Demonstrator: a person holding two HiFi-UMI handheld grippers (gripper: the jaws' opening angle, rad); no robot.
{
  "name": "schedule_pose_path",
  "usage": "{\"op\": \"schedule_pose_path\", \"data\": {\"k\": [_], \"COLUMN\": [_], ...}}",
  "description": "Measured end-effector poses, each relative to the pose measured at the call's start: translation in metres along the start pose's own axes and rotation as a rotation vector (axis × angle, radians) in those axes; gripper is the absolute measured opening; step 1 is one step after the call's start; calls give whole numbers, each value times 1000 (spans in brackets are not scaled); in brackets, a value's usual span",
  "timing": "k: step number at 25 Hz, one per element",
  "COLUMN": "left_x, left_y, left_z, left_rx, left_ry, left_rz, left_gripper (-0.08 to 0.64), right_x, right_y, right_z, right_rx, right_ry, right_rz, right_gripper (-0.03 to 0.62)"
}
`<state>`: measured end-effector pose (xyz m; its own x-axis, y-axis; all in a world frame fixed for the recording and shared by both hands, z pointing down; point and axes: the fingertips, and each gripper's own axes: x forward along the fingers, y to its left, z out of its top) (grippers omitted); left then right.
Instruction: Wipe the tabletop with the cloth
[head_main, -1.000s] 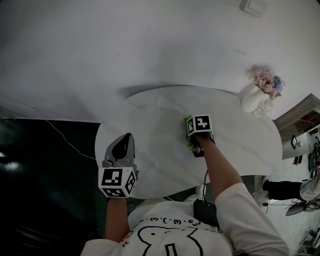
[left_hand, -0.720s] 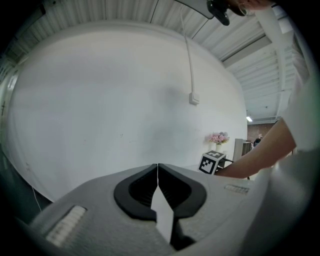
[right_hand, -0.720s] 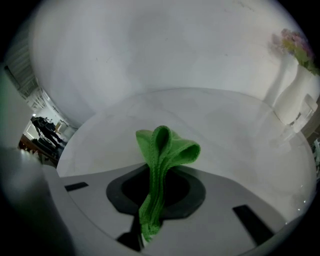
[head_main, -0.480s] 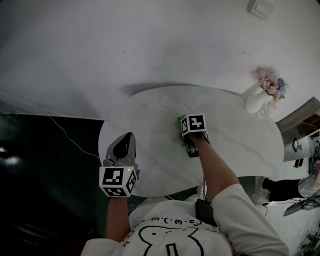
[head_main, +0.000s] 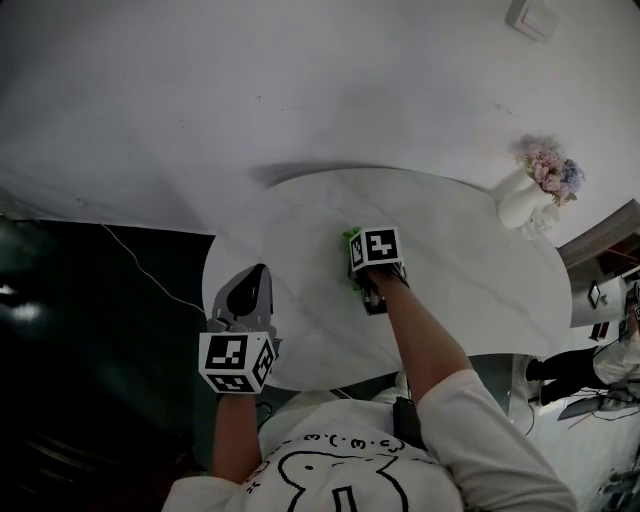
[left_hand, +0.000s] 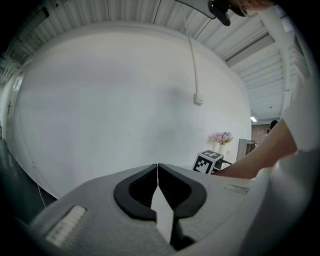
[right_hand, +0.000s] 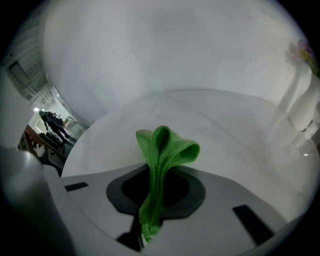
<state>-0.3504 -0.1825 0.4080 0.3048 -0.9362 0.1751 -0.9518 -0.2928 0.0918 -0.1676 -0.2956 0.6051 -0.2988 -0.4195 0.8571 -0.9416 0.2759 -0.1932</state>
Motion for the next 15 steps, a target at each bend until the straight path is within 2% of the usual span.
{"op": "schedule_pose_path", "data": {"k": [15], "left_x": [-16], "left_y": [23], "left_z": [-6], "left_rx": [-23], "left_ry": [-1], "left_rz": [55], "left_gripper": [18], "right_x": [17], "right_y": [66], "right_z": [3], "right_rx": [-97], "right_ry": [29], "right_rz": [35], "right_gripper": [46]}}
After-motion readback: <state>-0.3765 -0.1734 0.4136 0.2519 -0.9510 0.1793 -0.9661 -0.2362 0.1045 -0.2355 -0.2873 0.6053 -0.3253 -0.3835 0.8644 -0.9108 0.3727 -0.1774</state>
